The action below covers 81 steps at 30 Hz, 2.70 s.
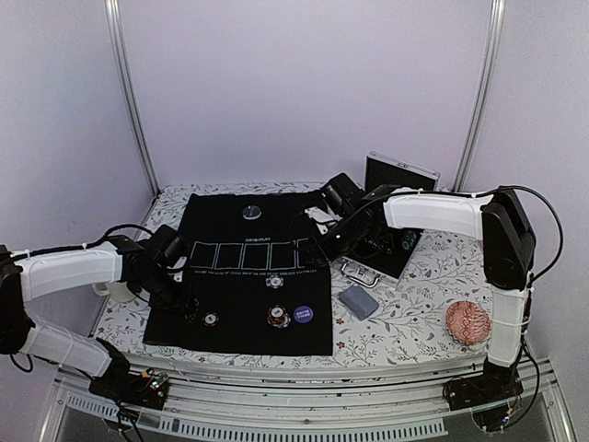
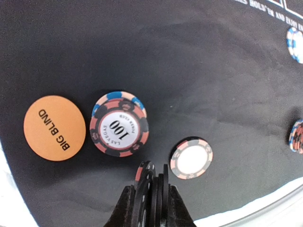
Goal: Distribute texas hold em gaming equipment
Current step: Place the poker chips pile at the big blind area, then move the poker chips pile to the big blind area.
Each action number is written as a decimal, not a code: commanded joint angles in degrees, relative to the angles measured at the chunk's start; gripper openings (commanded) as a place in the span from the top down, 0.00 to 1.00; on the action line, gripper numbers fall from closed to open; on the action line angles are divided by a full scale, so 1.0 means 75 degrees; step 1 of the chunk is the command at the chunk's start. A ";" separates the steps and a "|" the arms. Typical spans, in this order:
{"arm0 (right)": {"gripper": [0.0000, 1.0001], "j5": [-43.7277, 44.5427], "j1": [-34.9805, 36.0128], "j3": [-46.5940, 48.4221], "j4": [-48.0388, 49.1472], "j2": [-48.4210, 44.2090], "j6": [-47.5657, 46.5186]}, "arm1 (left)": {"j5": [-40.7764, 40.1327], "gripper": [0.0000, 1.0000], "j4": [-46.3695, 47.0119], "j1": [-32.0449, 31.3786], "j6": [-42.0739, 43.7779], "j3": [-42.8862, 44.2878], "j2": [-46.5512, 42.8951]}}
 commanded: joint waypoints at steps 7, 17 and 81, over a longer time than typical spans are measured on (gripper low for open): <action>0.42 -0.0010 0.0000 0.0258 -0.0137 0.0121 -0.0023 | 0.0535 0.74 0.0450 0.0586 -0.0609 -0.0546 -0.0158; 0.42 0.0000 -0.0002 0.0416 -0.0246 0.0053 -0.0011 | -0.0878 0.36 -0.0080 0.0724 -0.1162 -0.0229 -0.0730; 0.41 0.0877 -0.0371 -0.1076 0.0854 0.0824 0.1834 | -0.2099 0.74 0.0738 -0.1935 0.1096 0.2148 0.4293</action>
